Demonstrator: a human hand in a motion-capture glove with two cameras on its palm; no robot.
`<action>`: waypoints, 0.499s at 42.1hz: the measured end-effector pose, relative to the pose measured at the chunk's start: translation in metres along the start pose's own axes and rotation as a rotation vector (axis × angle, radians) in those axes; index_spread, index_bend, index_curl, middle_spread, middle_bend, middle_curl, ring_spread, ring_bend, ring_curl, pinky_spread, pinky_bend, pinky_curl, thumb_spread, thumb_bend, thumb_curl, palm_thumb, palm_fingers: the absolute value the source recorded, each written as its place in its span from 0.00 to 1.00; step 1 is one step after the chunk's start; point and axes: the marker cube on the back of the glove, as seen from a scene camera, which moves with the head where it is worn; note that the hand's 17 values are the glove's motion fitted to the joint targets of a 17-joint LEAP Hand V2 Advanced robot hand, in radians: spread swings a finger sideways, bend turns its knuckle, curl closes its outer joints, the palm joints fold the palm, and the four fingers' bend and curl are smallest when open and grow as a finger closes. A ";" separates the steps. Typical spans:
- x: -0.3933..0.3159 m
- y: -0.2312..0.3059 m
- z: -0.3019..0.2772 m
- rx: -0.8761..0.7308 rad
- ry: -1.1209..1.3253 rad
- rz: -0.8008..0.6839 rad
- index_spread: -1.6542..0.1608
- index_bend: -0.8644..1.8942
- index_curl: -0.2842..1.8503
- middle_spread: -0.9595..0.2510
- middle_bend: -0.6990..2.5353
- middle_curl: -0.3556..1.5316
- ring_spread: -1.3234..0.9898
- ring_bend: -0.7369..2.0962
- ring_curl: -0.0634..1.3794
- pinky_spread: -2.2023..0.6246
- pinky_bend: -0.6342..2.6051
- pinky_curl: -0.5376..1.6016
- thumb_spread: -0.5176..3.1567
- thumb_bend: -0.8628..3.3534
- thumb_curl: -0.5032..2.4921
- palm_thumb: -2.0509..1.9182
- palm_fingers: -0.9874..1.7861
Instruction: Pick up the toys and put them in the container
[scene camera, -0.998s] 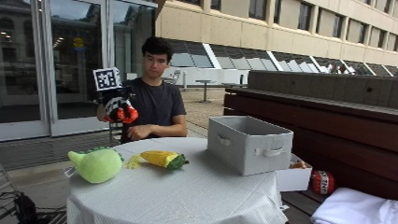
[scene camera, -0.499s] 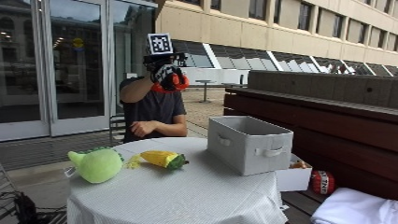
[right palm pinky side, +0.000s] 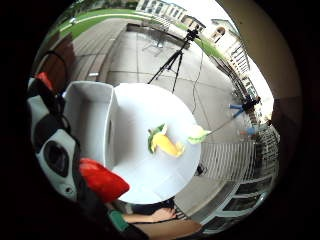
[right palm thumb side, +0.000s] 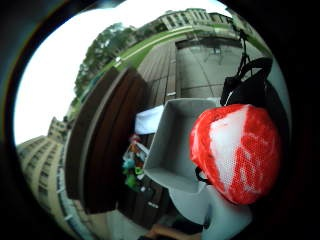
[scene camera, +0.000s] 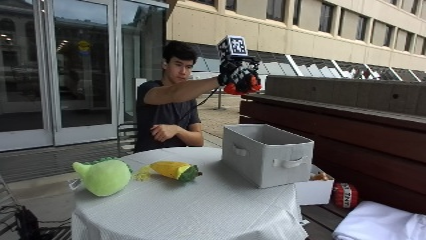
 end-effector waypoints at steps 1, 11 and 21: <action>-0.007 -0.001 0.004 -0.008 -0.009 -0.012 0.70 0.40 0.42 0.45 0.41 0.56 0.39 0.66 0.39 0.61 0.46 0.45 0.27 0.23 0.48 0.70 0.77; -0.067 0.012 0.034 -0.016 -0.033 -0.072 0.70 0.39 0.44 0.44 0.41 0.57 0.39 0.66 0.39 0.61 0.46 0.45 0.27 0.23 0.50 0.70 0.77; -0.056 0.007 0.065 -0.183 -0.076 -0.110 0.69 0.34 0.43 0.44 0.37 0.56 0.39 0.65 0.38 0.61 0.49 0.46 0.30 0.21 0.51 0.69 0.67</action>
